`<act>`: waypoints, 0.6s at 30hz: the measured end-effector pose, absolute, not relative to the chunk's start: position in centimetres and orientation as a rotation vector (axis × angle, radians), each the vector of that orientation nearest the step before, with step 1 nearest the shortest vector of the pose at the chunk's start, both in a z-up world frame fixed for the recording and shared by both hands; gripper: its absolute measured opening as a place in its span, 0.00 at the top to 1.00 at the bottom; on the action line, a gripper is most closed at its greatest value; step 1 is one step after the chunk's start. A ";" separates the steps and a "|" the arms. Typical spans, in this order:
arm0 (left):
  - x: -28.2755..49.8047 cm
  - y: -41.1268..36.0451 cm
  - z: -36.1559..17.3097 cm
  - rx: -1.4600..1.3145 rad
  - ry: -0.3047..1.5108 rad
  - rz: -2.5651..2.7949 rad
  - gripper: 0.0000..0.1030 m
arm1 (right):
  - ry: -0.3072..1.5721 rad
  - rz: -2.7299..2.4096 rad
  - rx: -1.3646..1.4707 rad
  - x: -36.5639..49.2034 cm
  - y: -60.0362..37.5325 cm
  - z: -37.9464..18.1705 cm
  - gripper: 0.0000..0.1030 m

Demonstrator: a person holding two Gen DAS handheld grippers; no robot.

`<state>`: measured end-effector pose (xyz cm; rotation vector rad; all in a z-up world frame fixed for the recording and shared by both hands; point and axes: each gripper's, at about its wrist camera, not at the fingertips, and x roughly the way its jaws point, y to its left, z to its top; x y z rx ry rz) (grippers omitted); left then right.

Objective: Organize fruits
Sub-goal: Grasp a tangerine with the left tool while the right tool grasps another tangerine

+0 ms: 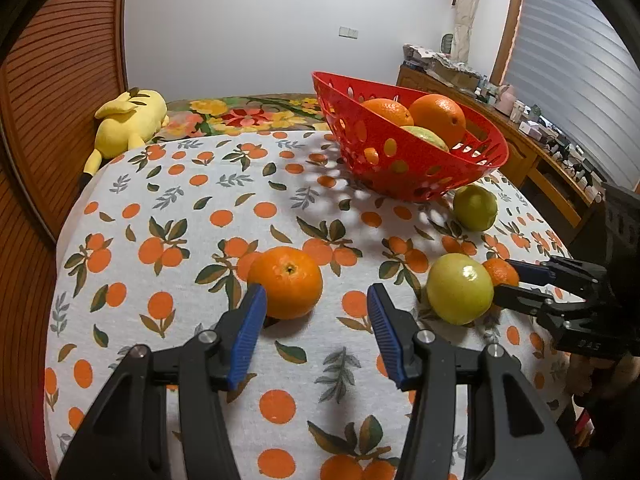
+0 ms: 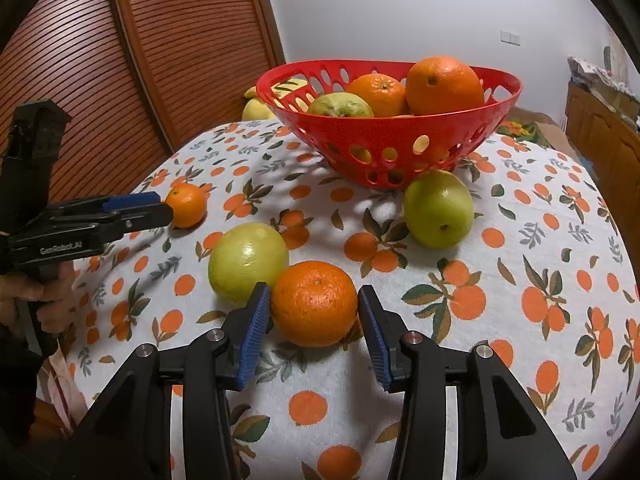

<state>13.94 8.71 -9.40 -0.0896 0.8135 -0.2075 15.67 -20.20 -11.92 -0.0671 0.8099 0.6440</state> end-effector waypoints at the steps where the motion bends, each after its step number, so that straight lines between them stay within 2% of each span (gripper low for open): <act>1: 14.0 8.7 -9.4 -0.089 0.814 -0.206 0.49 | 0.807 0.643 -0.067 15.5 -20.3 -11.8 0.56; 18: 16.0 9.0 -9.9 -0.067 0.832 -0.167 0.47 | 0.782 0.614 -0.079 14.7 -21.5 -12.2 0.56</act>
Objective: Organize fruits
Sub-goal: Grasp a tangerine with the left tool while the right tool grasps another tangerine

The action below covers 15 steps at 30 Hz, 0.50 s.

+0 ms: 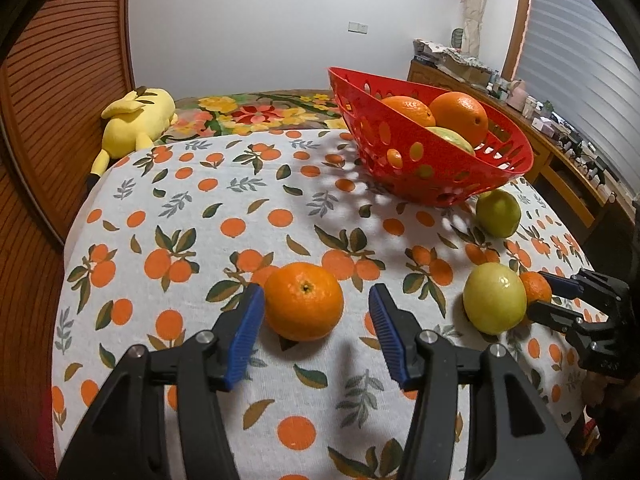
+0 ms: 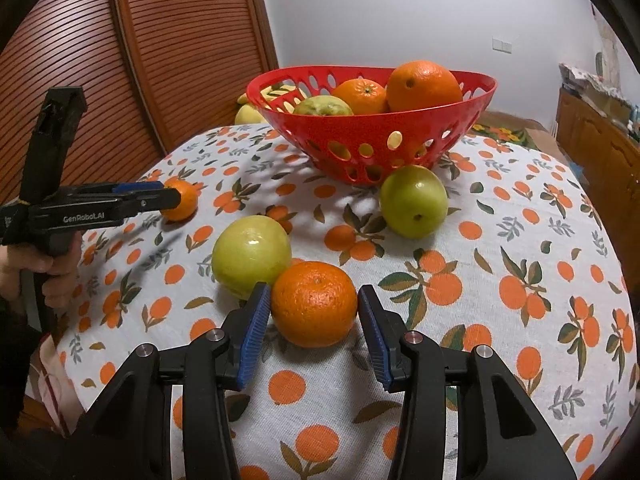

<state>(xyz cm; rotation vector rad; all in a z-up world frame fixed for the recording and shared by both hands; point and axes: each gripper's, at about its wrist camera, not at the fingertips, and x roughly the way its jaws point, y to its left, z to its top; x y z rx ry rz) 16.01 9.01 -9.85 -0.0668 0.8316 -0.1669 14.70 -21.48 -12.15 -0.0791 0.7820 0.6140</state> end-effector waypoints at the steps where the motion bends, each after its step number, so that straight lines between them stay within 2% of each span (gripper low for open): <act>1: 16.1 9.0 -9.9 -0.066 0.832 -0.166 0.47 | 0.781 0.614 -0.078 14.7 -21.5 -12.2 0.56; 15: 17.4 9.4 -11.5 -0.061 0.874 -0.136 0.47 | 0.782 0.616 -0.072 14.7 -21.5 -12.2 0.55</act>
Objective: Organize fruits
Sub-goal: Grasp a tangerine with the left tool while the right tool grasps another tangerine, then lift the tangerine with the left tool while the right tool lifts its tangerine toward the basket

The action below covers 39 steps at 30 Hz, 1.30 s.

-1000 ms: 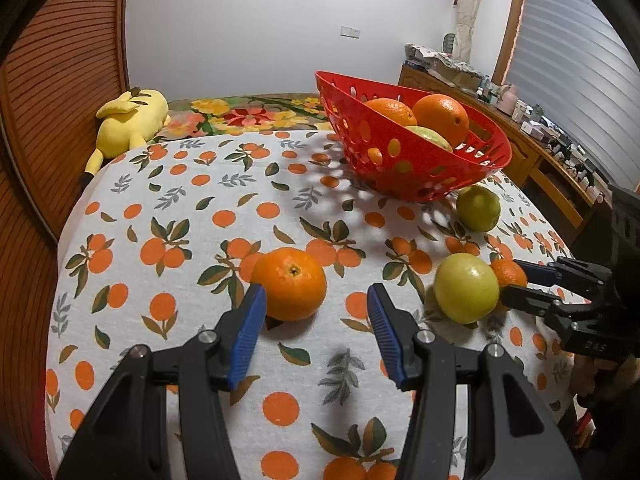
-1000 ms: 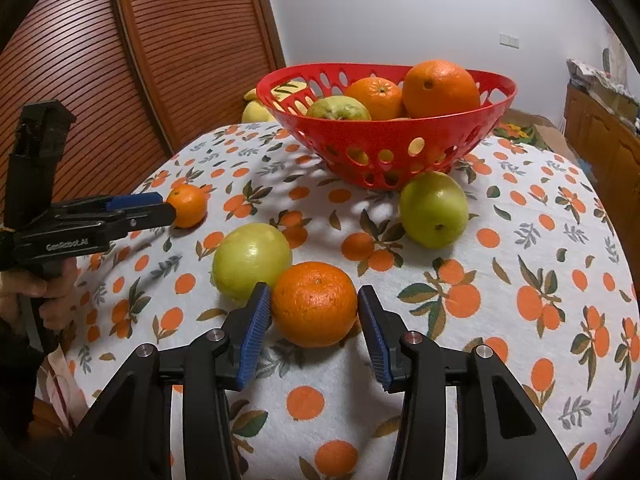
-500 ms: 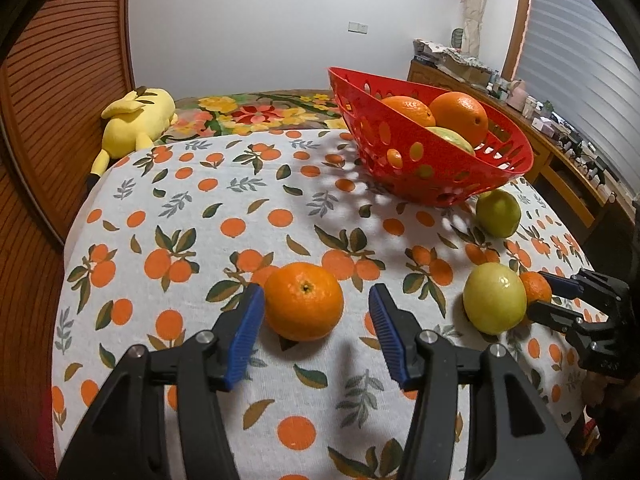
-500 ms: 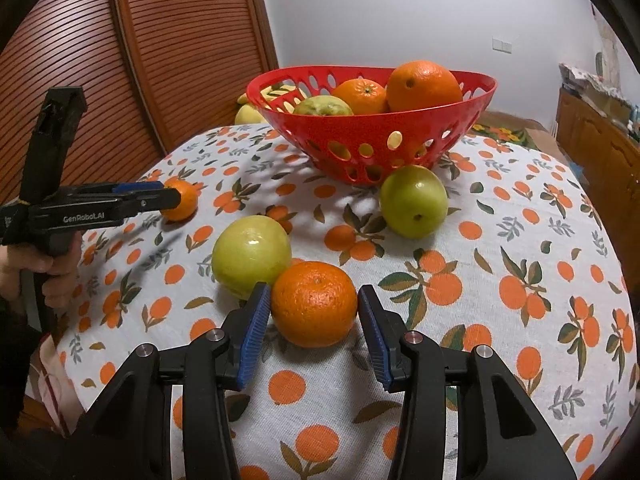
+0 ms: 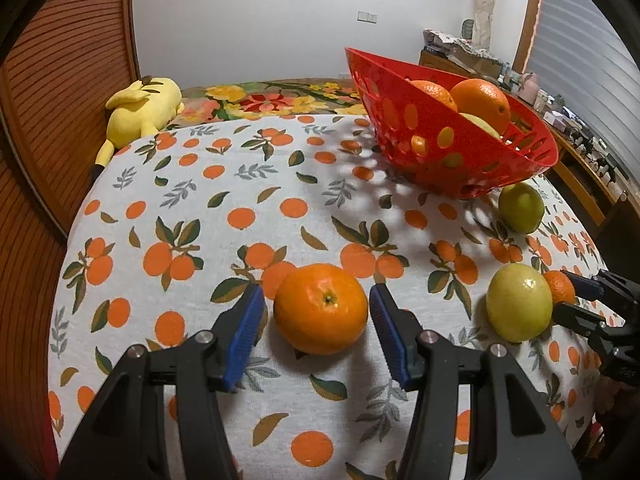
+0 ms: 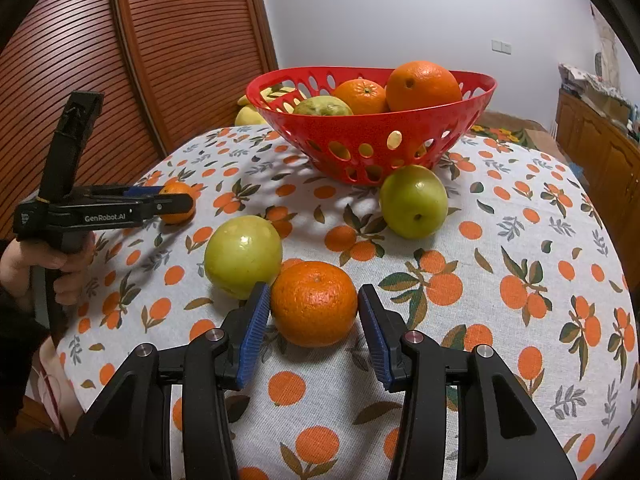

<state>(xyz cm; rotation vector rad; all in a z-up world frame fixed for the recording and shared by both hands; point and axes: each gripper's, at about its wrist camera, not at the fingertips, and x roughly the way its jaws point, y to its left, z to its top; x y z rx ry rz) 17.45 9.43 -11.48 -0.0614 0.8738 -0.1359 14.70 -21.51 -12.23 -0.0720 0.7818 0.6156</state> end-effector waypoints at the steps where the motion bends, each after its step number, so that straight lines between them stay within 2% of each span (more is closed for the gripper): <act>1: 17.5 9.5 -11.6 -0.061 0.877 -0.135 0.47 | 0.782 0.616 -0.070 14.7 -21.5 -12.2 0.55; 15: 17.3 9.7 -11.8 -0.070 0.868 -0.143 0.47 | 0.787 0.613 -0.078 14.8 -21.3 -12.3 0.54; 18: 17.1 9.7 -11.7 -0.076 0.860 -0.166 0.55 | 0.789 0.612 -0.085 14.8 -21.2 -12.4 0.52; 23: 16.8 9.3 -11.4 -0.070 0.849 -0.171 0.56 | 0.791 0.611 -0.085 14.8 -21.2 -12.5 0.53; 39: 15.1 6.9 -6.9 -0.063 0.746 -0.225 0.56 | 0.795 0.615 -0.063 14.9 -21.3 -12.6 0.54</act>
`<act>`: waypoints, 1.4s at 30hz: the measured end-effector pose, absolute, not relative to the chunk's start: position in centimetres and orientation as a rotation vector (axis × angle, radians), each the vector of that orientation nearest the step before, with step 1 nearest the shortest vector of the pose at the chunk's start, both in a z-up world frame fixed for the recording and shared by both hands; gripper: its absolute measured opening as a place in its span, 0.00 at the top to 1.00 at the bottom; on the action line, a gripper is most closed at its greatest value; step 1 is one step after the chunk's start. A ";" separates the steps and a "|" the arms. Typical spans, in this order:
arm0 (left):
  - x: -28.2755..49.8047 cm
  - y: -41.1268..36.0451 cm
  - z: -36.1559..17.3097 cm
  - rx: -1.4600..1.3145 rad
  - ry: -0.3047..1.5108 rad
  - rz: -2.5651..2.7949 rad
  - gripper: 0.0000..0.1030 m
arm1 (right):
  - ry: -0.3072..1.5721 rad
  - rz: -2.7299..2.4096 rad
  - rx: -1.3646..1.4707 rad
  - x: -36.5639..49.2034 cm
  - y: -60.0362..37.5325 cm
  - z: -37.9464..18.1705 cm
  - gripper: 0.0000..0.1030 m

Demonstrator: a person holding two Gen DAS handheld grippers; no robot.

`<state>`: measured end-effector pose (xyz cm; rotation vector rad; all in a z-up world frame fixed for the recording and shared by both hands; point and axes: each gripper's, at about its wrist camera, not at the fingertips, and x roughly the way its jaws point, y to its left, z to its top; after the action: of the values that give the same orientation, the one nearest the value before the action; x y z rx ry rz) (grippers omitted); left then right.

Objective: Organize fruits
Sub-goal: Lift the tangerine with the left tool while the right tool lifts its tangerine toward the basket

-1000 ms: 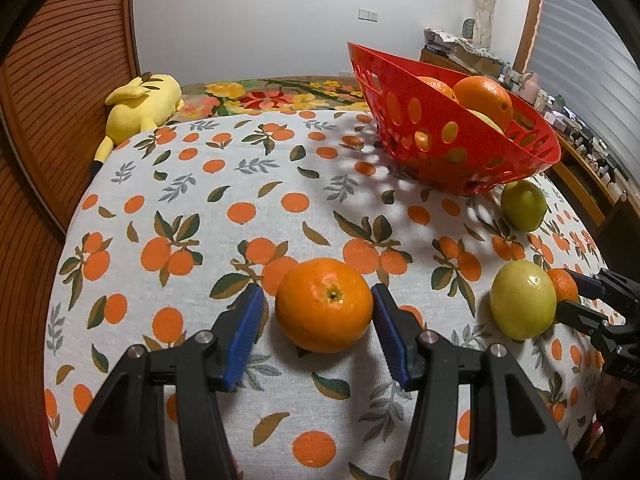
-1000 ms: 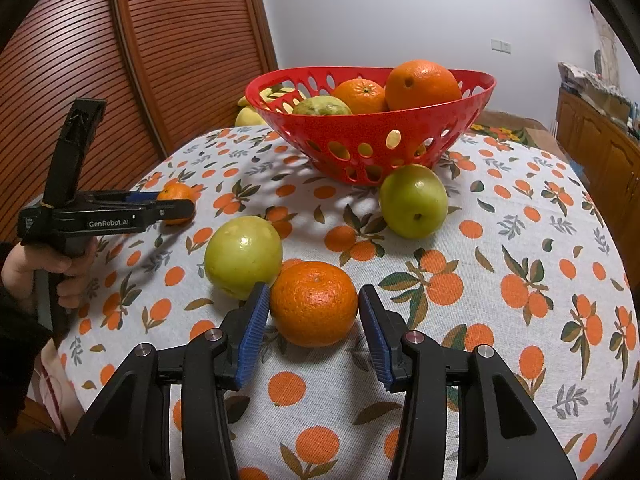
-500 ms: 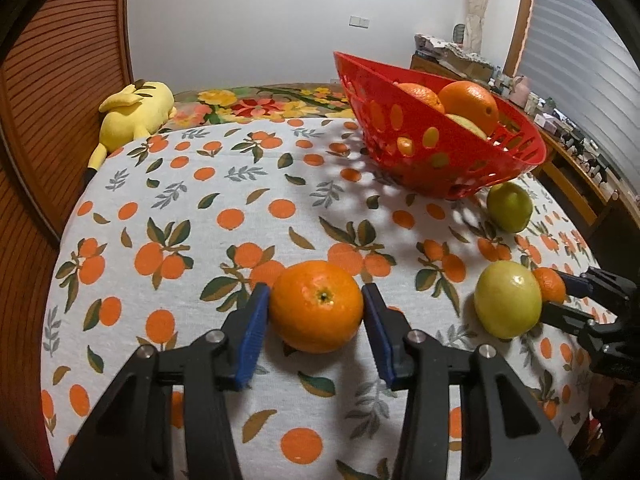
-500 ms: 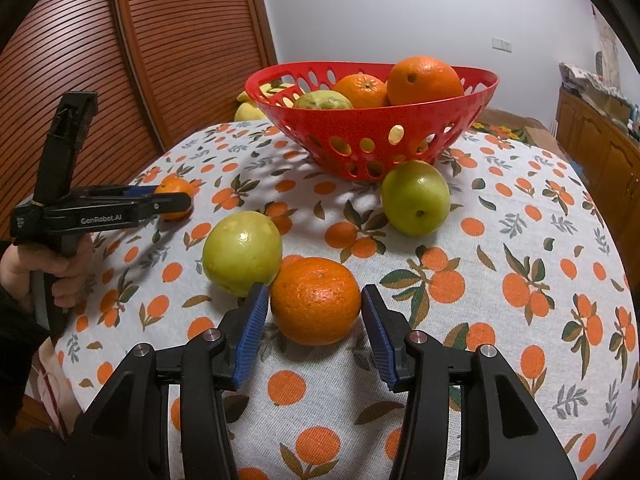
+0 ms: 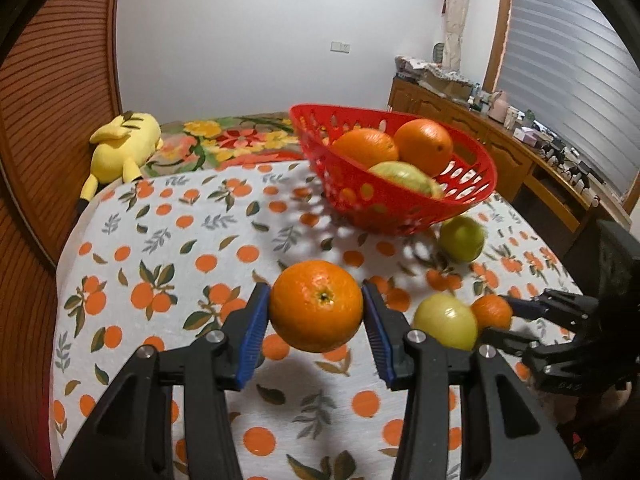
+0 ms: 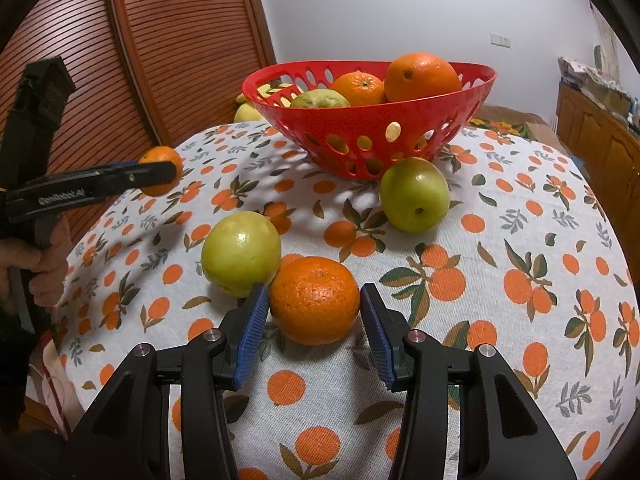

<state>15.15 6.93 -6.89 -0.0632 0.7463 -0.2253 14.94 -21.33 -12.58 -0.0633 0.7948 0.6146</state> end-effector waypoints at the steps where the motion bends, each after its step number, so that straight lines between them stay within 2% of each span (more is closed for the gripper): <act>1: 15.1 6.7 -6.5 -0.062 0.737 -0.229 0.56 | 0.794 0.615 -0.063 14.9 -21.3 -12.6 0.54; 16: 14.7 4.7 -3.9 -0.058 0.674 -0.271 0.56 | 0.774 0.625 -0.029 14.8 -22.6 -11.4 0.55; 42: 18.6 2.0 -1.2 -0.036 0.628 -0.303 0.56 | 0.617 0.637 -0.041 19.6 -25.5 -3.7 0.55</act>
<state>18.56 1.97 -1.17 -0.0360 0.6280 -0.3032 19.61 -25.51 -3.74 -0.0414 0.6171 0.6366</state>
